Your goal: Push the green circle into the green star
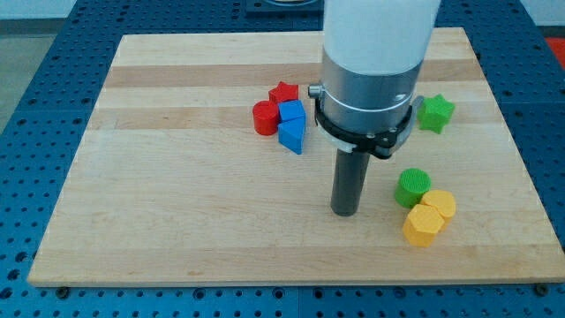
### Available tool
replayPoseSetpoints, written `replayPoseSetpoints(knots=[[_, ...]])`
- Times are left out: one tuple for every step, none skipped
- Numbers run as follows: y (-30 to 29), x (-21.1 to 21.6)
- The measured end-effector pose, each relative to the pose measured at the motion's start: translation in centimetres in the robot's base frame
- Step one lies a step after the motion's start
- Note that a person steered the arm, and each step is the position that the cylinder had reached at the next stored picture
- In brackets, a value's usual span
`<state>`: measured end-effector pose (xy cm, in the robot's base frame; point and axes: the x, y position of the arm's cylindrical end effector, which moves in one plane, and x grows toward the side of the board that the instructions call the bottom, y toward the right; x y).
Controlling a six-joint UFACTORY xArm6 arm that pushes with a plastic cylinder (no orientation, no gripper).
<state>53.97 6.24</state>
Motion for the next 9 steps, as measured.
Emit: replayPoseSetpoints(knots=[[2.0, 0.0], [4.0, 0.0], [5.7, 0.0], [7.5, 0.0], [9.1, 0.0], [9.8, -0.3], [9.9, -1.4], [10.5, -2.3], [11.2, -3.7]])
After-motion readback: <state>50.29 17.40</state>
